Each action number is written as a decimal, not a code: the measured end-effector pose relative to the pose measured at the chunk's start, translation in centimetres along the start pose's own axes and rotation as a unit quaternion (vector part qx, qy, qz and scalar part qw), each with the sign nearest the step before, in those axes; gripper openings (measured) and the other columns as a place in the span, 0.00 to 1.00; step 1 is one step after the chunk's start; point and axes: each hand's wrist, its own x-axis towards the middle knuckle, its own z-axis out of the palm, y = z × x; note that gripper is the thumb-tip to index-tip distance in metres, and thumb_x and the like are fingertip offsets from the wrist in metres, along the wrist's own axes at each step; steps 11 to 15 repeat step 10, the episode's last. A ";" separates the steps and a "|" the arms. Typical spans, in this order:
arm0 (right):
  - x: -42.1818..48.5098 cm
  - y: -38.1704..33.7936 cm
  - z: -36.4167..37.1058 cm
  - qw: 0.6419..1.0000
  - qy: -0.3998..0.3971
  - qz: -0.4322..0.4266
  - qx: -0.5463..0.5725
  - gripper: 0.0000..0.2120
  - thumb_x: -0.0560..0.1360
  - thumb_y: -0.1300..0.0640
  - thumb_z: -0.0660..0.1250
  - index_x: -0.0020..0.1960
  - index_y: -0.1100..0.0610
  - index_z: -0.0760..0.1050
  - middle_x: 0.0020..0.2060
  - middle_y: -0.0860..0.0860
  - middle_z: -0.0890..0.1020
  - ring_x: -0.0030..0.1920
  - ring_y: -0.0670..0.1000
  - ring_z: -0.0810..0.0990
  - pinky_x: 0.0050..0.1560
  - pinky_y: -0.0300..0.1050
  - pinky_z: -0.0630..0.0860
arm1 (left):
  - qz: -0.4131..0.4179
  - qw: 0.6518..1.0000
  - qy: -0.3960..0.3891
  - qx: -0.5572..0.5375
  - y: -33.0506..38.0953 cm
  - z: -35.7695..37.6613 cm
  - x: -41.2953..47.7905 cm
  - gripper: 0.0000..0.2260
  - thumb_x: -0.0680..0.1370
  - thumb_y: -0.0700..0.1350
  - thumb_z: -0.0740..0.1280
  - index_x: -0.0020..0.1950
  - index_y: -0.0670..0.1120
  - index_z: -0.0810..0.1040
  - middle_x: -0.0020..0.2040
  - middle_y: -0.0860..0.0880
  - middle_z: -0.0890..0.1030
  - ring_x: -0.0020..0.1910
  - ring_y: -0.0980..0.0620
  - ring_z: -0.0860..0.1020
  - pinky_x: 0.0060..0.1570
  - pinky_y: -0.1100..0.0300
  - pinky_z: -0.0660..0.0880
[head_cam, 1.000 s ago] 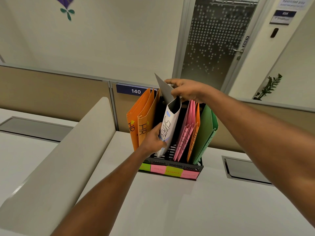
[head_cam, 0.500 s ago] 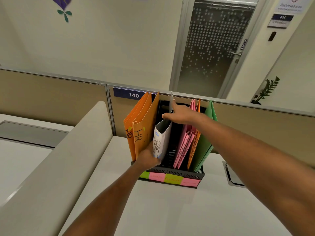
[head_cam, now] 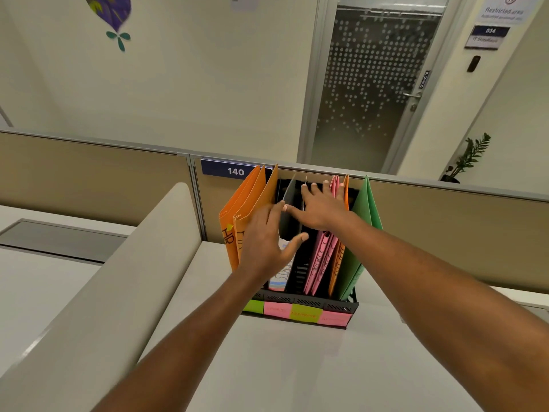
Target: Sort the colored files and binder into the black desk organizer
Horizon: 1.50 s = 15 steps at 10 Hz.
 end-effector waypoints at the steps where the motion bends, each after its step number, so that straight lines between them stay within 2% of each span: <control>1: -1.1 1.4 0.0 0.998 0.052 0.043 -0.016 0.48 0.69 0.20 0.41 0.81 0.47 0.47 0.81 0.59 0.48 0.79 0.66 0.39 0.71 0.74 0.33 | 0.003 0.980 0.044 0.194 0.1 -2.5 2.9 0.39 0.75 0.73 0.51 0.79 0.52 0.56 0.79 0.43 0.56 0.79 0.40 0.51 0.76 0.36 0.43; 2: -2.1 1.8 0.5 0.997 0.025 0.078 0.003 0.48 0.68 0.19 0.41 0.81 0.44 0.46 0.81 0.58 0.45 0.78 0.68 0.37 0.68 0.77 0.33 | -0.090 0.967 -0.071 0.226 -0.2 -3.2 3.7 0.43 0.71 0.78 0.45 0.81 0.56 0.47 0.81 0.41 0.46 0.79 0.35 0.42 0.74 0.34 0.37; 3: -2.8 1.8 1.6 0.994 -0.006 0.097 0.043 0.45 0.69 0.20 0.42 0.80 0.43 0.48 0.81 0.56 0.43 0.78 0.67 0.36 0.68 0.78 0.33 | -0.103 0.941 -0.197 0.255 -0.4 -2.6 4.0 0.45 0.69 0.79 0.49 0.80 0.57 0.46 0.81 0.42 0.46 0.78 0.33 0.45 0.73 0.31 0.48; 4: -2.7 1.6 1.9 0.994 0.002 0.100 0.051 0.44 0.70 0.21 0.42 0.80 0.42 0.50 0.81 0.55 0.43 0.78 0.66 0.37 0.67 0.77 0.32 | -0.086 0.929 -0.221 0.283 0.0 -2.1 4.2 0.43 0.70 0.78 0.51 0.80 0.57 0.50 0.81 0.42 0.48 0.78 0.32 0.49 0.72 0.31 0.50; 5: -2.7 1.1 1.9 0.994 0.010 0.093 0.052 0.43 0.71 0.22 0.43 0.80 0.43 0.53 0.81 0.54 0.45 0.79 0.66 0.38 0.67 0.78 0.32 | -0.084 0.918 -0.232 0.311 0.6 -1.7 4.2 0.40 0.71 0.76 0.52 0.78 0.58 0.57 0.81 0.42 0.49 0.77 0.31 0.51 0.70 0.29 0.51; 7: -4.5 1.4 1.2 0.990 0.021 0.096 0.100 0.42 0.75 0.25 0.44 0.81 0.48 0.50 0.81 0.54 0.47 0.80 0.63 0.40 0.71 0.75 0.36 | -0.075 0.913 -0.240 0.321 1.2 -2.5 3.7 0.37 0.72 0.76 0.50 0.76 0.59 0.63 0.81 0.44 0.50 0.77 0.32 0.52 0.69 0.28 0.51; 8: -6.2 1.6 1.1 0.987 0.051 0.084 0.130 0.41 0.76 0.27 0.47 0.81 0.49 0.50 0.81 0.54 0.47 0.80 0.62 0.41 0.73 0.73 0.39 | -0.076 0.910 -0.255 0.318 1.6 -3.1 3.8 0.37 0.72 0.75 0.51 0.76 0.58 0.63 0.81 0.44 0.50 0.77 0.32 0.52 0.70 0.29 0.51; 9: -9.9 2.0 2.2 0.983 0.122 0.047 0.128 0.40 0.77 0.29 0.49 0.81 0.50 0.50 0.81 0.55 0.47 0.80 0.60 0.42 0.75 0.69 0.42 | -0.075 0.923 -0.233 0.296 2.0 -3.3 3.7 0.37 0.75 0.72 0.52 0.79 0.54 0.59 0.81 0.43 0.50 0.79 0.35 0.48 0.72 0.29 0.47; 10: -12.5 2.3 3.1 0.975 0.178 0.021 0.135 0.39 0.77 0.31 0.50 0.81 0.50 0.49 0.81 0.54 0.47 0.80 0.58 0.41 0.76 0.66 0.42 | -0.047 0.949 -0.171 0.262 2.9 -3.0 2.6 0.36 0.77 0.70 0.50 0.79 0.52 0.56 0.81 0.41 0.50 0.79 0.37 0.45 0.74 0.31 0.43; 15: -12.5 2.3 3.1 0.975 0.178 0.021 0.135 0.39 0.77 0.31 0.50 0.81 0.50 0.49 0.81 0.54 0.47 0.80 0.58 0.41 0.76 0.66 0.42 | -0.047 0.949 -0.171 0.262 2.9 -3.0 2.6 0.36 0.77 0.70 0.50 0.79 0.52 0.56 0.81 0.41 0.50 0.79 0.37 0.45 0.74 0.31 0.43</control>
